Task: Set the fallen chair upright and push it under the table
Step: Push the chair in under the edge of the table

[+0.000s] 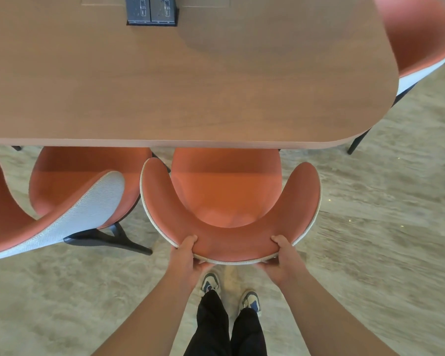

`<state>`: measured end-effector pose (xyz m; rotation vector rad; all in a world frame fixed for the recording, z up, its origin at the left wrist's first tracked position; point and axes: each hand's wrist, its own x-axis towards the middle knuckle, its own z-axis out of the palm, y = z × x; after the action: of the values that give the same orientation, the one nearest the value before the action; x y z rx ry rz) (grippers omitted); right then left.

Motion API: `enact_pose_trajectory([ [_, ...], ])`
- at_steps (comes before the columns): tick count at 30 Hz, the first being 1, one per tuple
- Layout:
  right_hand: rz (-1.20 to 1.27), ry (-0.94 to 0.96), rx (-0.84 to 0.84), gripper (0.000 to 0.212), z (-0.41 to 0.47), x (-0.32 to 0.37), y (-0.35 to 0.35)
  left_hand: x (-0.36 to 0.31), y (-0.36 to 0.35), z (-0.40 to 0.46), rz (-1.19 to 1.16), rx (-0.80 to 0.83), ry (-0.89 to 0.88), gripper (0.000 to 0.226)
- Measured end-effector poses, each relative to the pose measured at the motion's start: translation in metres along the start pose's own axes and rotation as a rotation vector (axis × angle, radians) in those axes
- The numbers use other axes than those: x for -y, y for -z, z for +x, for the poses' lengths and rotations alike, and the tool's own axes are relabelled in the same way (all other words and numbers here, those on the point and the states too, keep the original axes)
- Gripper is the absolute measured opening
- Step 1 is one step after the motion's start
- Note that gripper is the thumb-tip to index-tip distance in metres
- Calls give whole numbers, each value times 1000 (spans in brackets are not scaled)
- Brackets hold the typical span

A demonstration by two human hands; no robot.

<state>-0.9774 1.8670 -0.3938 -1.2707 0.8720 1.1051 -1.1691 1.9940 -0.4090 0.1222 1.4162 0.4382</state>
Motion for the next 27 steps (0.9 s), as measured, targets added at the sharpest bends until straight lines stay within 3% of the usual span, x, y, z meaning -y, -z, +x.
enact_pose_trajectory([
  [7,39,-5,13,46,15,16,-21,-18,-20,16,36,14,-14,34],
  [27,-45,9,-40,40,36,46,-35,-19,-51,32,42,2,6,45],
])
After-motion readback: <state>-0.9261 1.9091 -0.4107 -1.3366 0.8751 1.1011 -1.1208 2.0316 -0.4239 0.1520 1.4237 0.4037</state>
